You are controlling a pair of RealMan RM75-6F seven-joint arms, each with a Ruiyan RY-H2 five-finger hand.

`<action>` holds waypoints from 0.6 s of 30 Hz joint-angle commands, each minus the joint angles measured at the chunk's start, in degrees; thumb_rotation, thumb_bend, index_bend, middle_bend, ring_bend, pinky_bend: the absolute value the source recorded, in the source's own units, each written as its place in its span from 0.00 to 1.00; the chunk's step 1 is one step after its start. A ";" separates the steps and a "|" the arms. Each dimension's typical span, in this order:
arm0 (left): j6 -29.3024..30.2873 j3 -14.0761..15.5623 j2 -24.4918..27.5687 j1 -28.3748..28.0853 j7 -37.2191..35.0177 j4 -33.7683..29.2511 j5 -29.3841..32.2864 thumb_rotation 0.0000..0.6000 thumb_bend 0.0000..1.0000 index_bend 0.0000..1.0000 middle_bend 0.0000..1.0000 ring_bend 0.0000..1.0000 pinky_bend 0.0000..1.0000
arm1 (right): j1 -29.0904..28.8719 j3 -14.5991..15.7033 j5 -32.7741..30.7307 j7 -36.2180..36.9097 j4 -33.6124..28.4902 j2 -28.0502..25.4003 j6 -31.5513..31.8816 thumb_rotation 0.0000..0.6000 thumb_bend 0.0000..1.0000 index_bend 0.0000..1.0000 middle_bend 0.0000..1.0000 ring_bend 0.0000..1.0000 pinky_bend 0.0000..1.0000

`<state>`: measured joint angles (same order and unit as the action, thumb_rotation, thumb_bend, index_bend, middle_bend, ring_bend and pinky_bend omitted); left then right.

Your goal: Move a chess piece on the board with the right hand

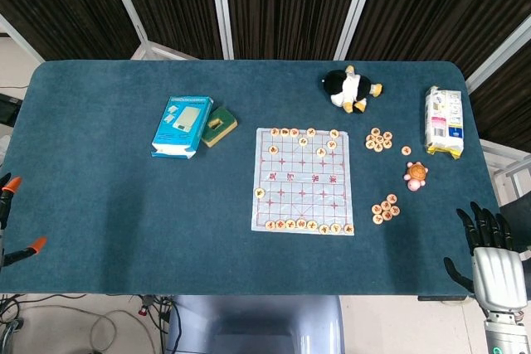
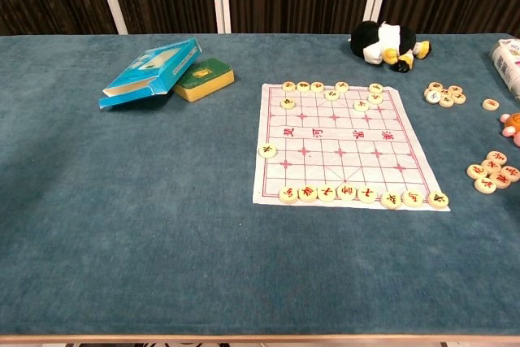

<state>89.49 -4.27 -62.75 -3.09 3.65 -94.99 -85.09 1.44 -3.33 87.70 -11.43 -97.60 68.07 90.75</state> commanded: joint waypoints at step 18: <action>0.24 -0.03 -0.35 -0.05 -0.37 0.62 -0.45 1.00 0.05 0.00 0.00 0.00 0.05 | -0.52 0.40 0.53 1.04 0.88 0.02 -0.72 1.00 0.34 0.10 0.00 0.00 0.02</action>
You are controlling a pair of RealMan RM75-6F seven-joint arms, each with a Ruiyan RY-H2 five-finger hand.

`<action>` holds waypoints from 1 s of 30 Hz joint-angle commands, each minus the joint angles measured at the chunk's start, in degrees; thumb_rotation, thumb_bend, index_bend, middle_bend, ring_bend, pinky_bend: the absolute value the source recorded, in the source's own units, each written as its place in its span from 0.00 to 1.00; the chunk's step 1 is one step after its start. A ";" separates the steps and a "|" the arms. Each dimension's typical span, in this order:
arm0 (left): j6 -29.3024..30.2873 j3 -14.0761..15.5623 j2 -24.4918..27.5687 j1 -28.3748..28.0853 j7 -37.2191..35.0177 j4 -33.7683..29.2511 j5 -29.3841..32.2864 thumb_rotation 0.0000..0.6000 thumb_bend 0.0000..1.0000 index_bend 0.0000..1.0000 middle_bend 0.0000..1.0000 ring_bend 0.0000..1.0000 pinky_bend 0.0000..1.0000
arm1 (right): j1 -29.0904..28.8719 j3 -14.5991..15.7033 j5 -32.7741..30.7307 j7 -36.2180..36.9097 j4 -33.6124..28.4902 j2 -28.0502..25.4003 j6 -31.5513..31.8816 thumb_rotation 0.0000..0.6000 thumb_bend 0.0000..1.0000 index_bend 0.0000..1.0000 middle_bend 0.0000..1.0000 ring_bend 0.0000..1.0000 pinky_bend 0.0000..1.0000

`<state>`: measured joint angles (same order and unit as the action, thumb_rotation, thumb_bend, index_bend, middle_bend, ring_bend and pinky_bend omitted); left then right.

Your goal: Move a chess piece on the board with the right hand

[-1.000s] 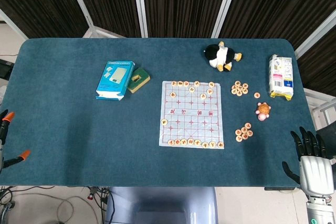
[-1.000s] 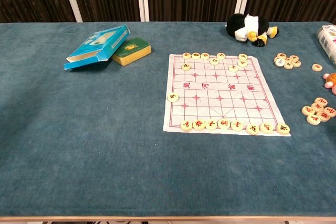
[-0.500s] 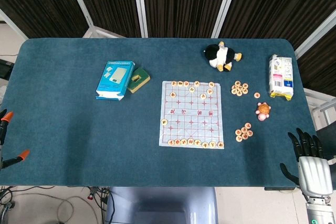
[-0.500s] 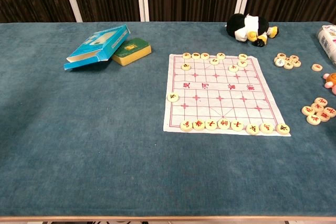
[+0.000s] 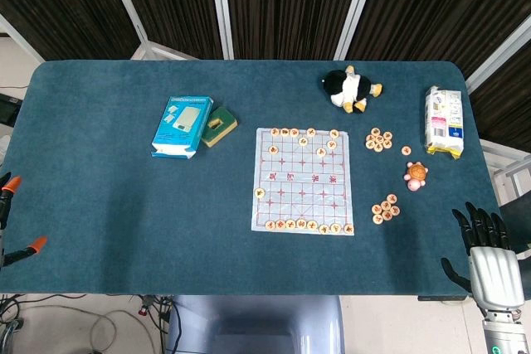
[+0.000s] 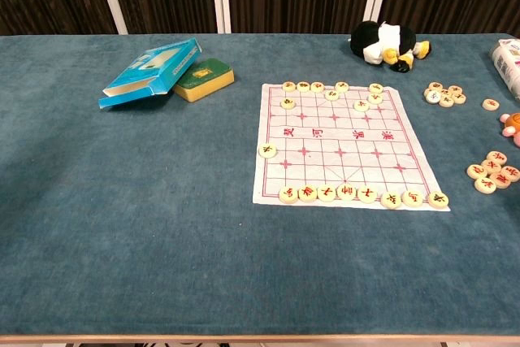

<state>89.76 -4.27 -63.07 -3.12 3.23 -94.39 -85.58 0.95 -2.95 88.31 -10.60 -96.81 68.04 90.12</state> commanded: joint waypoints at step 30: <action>0.90 -0.11 -0.40 0.17 -0.20 0.61 -0.59 1.00 0.05 0.00 0.00 0.00 0.05 | -0.80 1.69 0.77 3.07 -0.77 -0.34 -2.59 1.00 0.34 0.14 0.00 0.00 0.02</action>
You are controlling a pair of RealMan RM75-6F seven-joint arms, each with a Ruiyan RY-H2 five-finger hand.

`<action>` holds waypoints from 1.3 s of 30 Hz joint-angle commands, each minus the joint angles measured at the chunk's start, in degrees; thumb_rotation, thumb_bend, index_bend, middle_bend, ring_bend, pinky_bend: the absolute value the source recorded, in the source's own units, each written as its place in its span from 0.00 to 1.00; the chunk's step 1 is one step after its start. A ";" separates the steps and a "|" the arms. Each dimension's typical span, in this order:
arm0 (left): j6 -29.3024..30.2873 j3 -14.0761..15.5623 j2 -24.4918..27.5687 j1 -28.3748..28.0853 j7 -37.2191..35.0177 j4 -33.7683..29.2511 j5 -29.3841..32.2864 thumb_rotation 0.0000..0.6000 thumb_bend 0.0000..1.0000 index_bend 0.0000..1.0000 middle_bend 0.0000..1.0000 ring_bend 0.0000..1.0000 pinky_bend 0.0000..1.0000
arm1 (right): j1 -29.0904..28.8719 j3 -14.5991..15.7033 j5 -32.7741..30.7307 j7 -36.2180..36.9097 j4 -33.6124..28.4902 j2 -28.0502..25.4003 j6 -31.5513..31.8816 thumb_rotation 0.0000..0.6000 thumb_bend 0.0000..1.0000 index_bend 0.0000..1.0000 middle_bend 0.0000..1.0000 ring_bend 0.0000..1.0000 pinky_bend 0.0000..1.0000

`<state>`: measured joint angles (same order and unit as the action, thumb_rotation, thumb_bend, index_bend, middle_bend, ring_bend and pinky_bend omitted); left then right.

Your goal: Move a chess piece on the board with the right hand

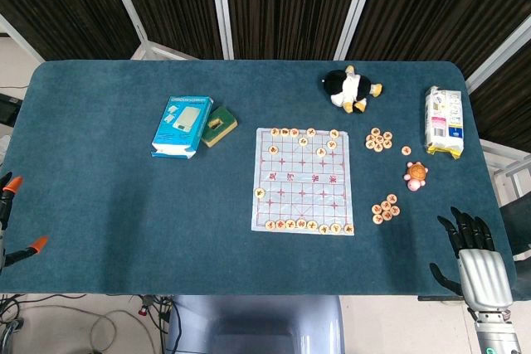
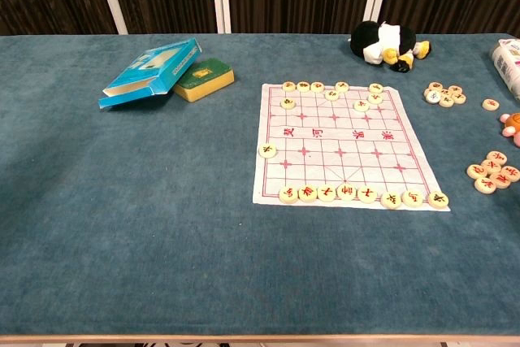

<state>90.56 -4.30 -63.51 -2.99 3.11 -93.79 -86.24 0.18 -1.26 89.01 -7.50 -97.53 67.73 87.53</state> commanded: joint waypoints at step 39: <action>-0.86 0.08 -0.78 -0.41 1.37 0.31 0.29 1.00 0.05 0.00 0.00 0.00 0.05 | -21.86 -6.57 -25.36 -20.08 -10.33 7.44 -25.45 1.00 0.34 0.27 0.00 0.00 0.02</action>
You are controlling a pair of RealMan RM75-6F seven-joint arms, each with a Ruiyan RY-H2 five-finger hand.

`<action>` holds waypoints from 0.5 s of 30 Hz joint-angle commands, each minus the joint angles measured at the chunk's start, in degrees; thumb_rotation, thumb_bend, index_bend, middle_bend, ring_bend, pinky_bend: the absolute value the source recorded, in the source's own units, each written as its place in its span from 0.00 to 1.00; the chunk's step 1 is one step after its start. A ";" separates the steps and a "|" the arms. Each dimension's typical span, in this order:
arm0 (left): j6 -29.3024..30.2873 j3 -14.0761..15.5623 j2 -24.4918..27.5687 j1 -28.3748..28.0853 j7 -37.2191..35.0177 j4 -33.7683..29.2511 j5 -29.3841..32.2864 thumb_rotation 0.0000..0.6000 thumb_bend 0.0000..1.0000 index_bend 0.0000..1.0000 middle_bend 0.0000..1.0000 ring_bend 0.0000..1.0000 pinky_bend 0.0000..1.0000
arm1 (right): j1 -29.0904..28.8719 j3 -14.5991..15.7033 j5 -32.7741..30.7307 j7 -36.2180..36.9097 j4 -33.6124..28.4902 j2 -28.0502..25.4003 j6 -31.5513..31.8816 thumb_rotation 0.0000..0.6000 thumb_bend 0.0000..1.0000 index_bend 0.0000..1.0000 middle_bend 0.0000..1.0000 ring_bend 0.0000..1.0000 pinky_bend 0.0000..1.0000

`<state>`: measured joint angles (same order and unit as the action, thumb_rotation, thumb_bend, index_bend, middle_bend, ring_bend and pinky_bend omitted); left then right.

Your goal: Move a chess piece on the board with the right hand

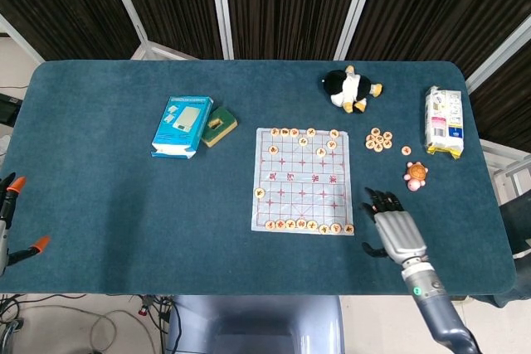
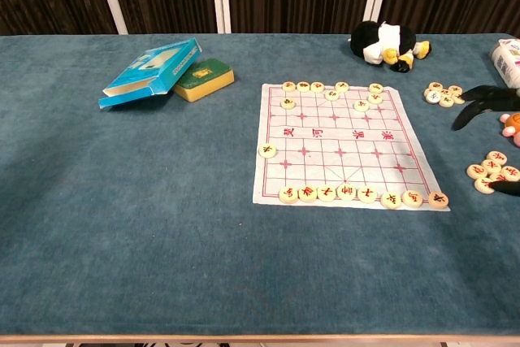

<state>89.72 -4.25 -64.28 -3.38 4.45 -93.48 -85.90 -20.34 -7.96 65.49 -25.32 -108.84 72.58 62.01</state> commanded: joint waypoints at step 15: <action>0.07 -0.13 0.21 0.03 -0.34 -0.06 0.20 1.00 0.05 0.00 0.00 0.00 0.05 | -4.19 0.69 -6.65 -4.63 10.44 12.38 1.33 1.00 0.34 0.33 0.00 0.00 0.02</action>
<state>89.79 -4.38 -64.08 -3.36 4.12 -93.54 -85.70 -24.33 -7.24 59.19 -30.17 -98.96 84.53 63.20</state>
